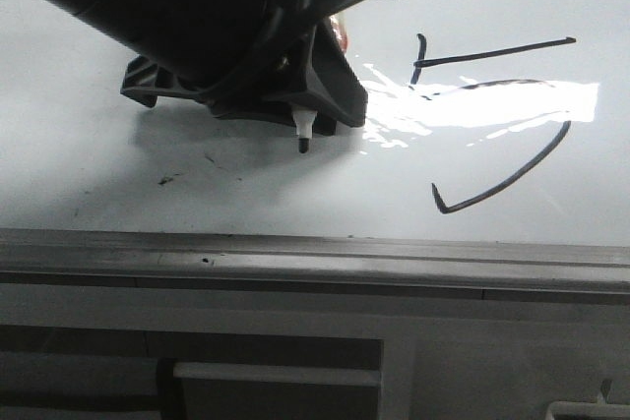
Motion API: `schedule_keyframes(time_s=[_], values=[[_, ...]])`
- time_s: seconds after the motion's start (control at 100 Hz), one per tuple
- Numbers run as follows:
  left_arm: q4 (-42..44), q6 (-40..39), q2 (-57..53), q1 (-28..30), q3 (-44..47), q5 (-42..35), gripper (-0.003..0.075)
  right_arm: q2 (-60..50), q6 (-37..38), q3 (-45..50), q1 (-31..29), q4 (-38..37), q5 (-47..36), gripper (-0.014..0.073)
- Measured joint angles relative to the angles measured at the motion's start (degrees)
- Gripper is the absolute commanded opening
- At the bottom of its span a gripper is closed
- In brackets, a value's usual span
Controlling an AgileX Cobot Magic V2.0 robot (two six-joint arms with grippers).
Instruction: Write number 5 on whiteboard
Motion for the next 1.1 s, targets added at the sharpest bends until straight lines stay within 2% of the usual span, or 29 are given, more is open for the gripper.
schedule_keyframes(time_s=[0.09, 0.26, 0.34, 1.1], values=[[-1.25, 0.0, 0.0, 0.36, 0.0, 0.24, 0.003, 0.0, 0.0, 0.0, 0.0, 0.0, 0.0, -0.006], [-2.3, 0.0, 0.0, 1.55, -0.08, 1.06, 0.0195, 0.0, 0.0, 0.0, 0.0, 0.0, 0.0, -0.006], [-2.53, 0.0, 0.0, 2.04, -0.08, 1.63, 0.0236, 0.0, 0.0, 0.0, 0.0, 0.0, 0.0, -0.006], [-2.94, 0.0, 0.0, 2.04, -0.43, 2.1, 0.0258, 0.0, 0.0, 0.0, 0.0, 0.0, 0.0, -0.006]])
